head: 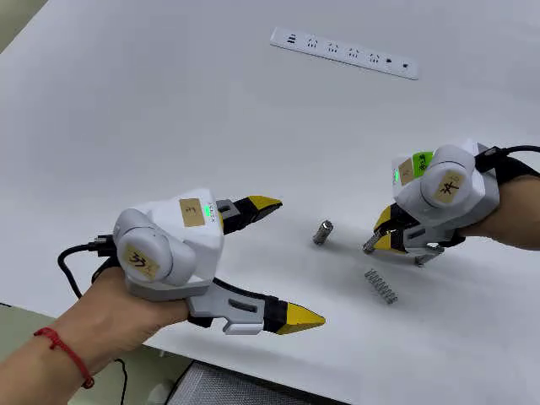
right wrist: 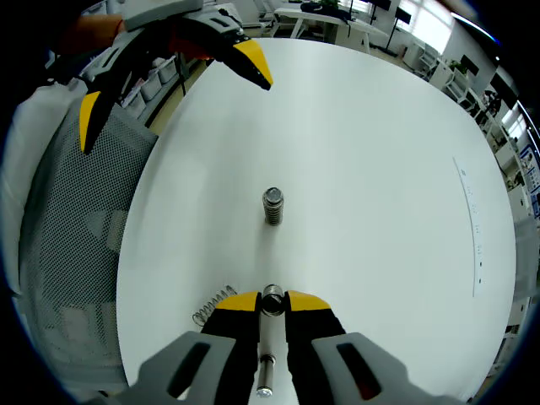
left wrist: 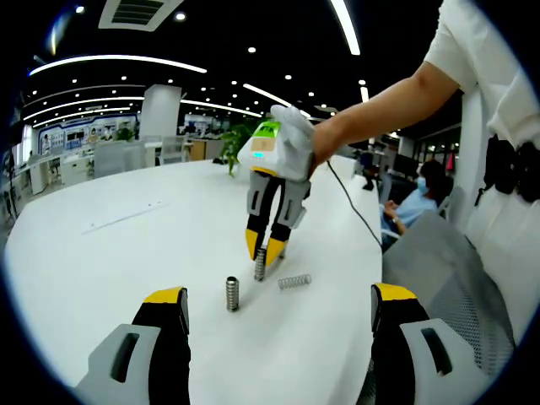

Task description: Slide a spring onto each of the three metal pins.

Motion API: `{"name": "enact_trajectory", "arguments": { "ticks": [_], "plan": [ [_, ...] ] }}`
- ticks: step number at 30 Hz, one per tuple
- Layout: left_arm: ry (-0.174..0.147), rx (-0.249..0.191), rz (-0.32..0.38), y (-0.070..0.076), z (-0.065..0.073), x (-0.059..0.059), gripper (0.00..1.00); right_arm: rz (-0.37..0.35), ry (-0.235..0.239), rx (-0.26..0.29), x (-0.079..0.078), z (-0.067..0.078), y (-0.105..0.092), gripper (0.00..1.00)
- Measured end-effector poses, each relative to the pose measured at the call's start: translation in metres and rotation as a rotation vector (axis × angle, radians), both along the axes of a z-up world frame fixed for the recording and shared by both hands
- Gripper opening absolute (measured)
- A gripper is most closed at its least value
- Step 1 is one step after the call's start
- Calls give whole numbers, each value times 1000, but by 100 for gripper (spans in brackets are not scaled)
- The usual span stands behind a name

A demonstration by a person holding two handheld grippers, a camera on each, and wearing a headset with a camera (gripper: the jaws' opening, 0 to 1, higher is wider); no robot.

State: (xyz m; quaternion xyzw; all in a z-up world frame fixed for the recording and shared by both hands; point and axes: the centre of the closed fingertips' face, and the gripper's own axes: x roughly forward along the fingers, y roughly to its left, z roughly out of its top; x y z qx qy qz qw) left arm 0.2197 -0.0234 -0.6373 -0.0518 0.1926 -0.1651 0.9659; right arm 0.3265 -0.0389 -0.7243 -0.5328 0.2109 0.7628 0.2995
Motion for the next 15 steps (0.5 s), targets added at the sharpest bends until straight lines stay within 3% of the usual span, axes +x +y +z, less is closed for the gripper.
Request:
{"name": "enact_trajectory", "arguments": {
  "ticks": [15],
  "plan": [
    [3, 2, 0, 1, 1, 0, 90, -18, 2, 1, 0, -10, -2, 12]
  ]
}}
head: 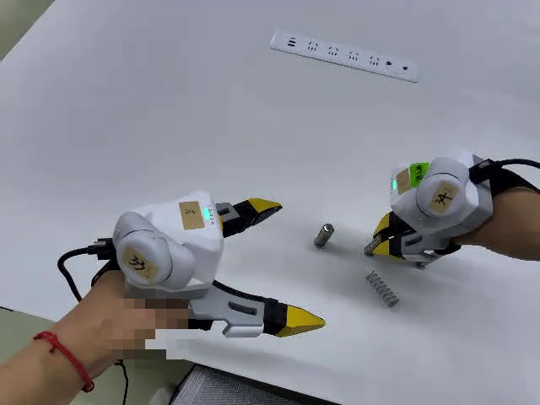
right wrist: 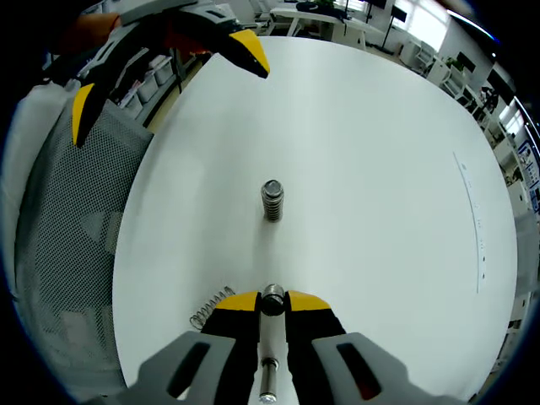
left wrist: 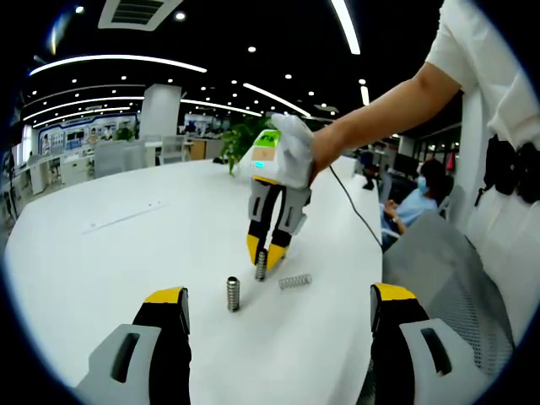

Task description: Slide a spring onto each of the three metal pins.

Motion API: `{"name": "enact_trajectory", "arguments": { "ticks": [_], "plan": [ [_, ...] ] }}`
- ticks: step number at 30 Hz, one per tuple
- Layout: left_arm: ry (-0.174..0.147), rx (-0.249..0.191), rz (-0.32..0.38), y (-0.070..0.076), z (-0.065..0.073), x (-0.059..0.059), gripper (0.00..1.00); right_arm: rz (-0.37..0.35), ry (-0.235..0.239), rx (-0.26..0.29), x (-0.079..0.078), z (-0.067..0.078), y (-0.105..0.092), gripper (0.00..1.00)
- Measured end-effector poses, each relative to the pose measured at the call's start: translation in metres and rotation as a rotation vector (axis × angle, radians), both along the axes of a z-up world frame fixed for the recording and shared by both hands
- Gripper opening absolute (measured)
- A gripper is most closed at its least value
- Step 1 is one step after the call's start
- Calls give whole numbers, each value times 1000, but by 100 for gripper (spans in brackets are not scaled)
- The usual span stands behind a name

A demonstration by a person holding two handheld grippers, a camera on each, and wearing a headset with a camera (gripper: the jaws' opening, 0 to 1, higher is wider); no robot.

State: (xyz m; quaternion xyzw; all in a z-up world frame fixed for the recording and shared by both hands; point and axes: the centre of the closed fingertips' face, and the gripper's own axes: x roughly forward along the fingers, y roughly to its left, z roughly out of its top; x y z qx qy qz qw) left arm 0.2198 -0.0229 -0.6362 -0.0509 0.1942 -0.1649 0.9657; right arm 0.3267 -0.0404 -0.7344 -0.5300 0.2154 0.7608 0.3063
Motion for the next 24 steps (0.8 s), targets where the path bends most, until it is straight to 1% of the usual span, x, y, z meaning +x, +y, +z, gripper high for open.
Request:
{"name": "enact_trajectory", "arguments": {
  "ticks": [8, 14, 18, 21, 24],
  "plan": [
    [1, 2, 1, 1, 1, 0, 90, -10, 2, 4, 0, 1, 1, 13],
    [1, 5, 2, 4, 0, -1, 90, -8, 5, 6, -1, 2, 1, 15],
    [1, 9, 3, 4, 1, -1, 90, -22, 13, 12, -1, 3, 2, 18],
    [2, 11, 4, 4, 2, -2, 90, -30, 23, 21, 0, 6, 2, 21],
    [3, 14, 4, 4, 3, -2, 90, -33, 27, 46, 2, 11, 2, 23]
  ]
}}
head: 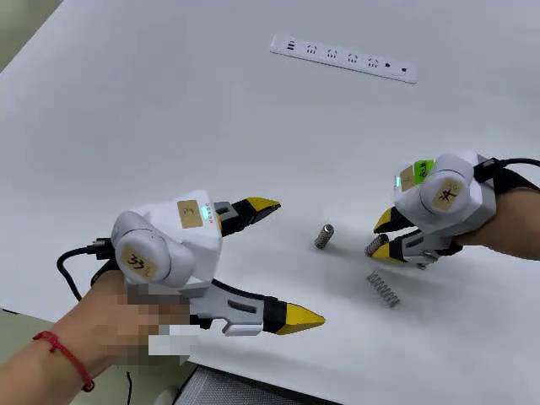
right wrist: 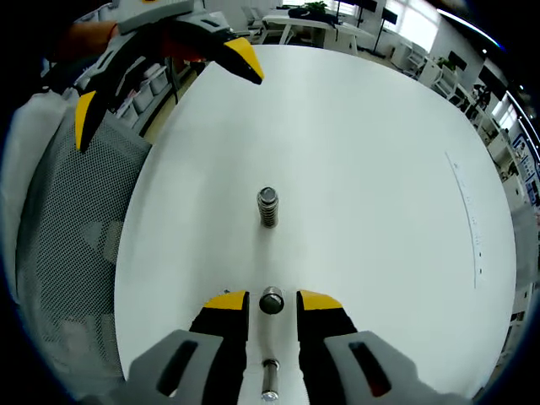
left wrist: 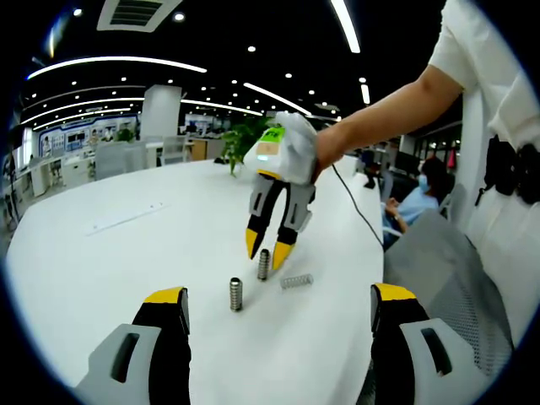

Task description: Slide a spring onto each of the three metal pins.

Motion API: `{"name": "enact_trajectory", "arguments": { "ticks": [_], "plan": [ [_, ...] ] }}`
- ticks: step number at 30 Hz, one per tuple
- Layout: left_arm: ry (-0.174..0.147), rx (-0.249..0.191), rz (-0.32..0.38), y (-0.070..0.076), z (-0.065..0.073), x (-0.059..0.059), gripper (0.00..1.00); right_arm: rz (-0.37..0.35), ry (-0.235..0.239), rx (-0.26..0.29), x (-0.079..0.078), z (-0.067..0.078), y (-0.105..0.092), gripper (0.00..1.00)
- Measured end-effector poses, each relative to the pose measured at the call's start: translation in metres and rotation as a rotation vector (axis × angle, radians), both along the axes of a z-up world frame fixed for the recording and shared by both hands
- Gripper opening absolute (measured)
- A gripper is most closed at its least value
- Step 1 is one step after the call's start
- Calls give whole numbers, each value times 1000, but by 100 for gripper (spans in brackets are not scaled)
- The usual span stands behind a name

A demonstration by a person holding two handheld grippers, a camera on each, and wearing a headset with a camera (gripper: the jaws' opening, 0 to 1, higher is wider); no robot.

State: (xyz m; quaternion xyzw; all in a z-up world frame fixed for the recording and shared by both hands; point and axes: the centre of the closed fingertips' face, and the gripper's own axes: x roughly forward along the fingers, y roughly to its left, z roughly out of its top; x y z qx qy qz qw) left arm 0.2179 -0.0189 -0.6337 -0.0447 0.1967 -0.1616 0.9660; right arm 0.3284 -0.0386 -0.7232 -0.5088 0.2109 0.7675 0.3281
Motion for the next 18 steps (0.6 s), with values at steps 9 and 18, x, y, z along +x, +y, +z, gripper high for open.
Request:
{"name": "enact_trajectory", "arguments": {
  "ticks": [9, 18],
  "plan": [
    [11, 22, -12, -2, 3, -1, 90, -44, 30, 95, 0, 30, 0, 31],
    [17, 43, -17, -3, 7, -2, 90, -114, 100, 181, -5, 59, -14, 42]
  ]
}}
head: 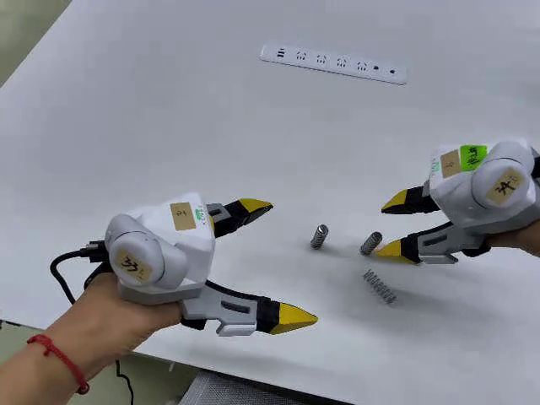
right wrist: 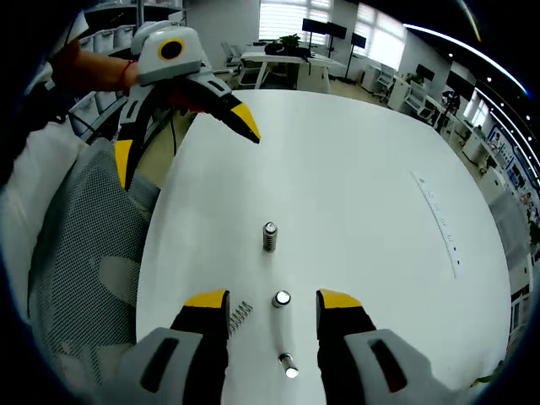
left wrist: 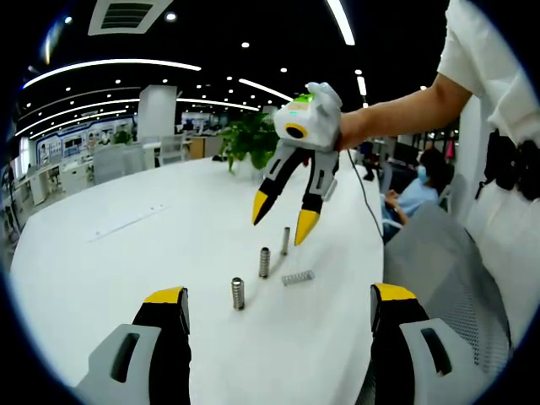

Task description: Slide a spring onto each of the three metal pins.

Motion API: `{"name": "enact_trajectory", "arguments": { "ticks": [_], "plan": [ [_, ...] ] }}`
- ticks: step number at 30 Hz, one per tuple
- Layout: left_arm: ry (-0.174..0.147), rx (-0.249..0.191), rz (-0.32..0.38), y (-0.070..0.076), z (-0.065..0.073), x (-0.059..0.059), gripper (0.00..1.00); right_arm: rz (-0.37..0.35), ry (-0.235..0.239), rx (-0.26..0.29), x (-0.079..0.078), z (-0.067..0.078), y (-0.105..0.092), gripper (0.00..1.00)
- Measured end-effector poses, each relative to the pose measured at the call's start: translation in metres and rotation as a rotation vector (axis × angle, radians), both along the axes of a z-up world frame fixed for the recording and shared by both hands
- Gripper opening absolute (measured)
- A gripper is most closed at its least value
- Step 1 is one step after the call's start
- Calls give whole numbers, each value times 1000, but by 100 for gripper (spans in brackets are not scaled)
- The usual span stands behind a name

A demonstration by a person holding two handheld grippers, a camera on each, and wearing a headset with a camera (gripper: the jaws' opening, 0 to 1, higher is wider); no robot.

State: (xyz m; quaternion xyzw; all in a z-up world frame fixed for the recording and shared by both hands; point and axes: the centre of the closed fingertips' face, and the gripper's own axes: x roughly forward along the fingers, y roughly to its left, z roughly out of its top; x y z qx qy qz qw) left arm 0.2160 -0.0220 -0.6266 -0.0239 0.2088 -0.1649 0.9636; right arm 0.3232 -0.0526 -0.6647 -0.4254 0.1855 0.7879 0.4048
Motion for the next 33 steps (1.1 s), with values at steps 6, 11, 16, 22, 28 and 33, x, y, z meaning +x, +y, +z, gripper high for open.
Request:
{"name": "enact_trajectory", "arguments": {
  "ticks": [6, 11, 16, 22, 28, 33],
  "plan": [
    [15, 33, -18, -2, 2, -3, 90, -71, 46, 87, 6, 22, -16, 51],
    [21, 45, -23, -3, 4, -4, 90, -127, 75, 125, 13, 32, -33, 57],
    [29, 59, -27, -3, 6, -6, 91, -172, 106, 156, 21, 37, -54, 65],
    [47, 84, -42, -3, 6, -8, 90, -226, 154, 181, 28, 39, -80, 73],
    [70, 121, -75, -6, 6, -4, 90, -273, 211, 213, 33, 36, -101, 82],
    [86, 164, -126, -13, 7, 3, 87, -317, 233, 225, 38, 34, -118, 84]
  ]
}}
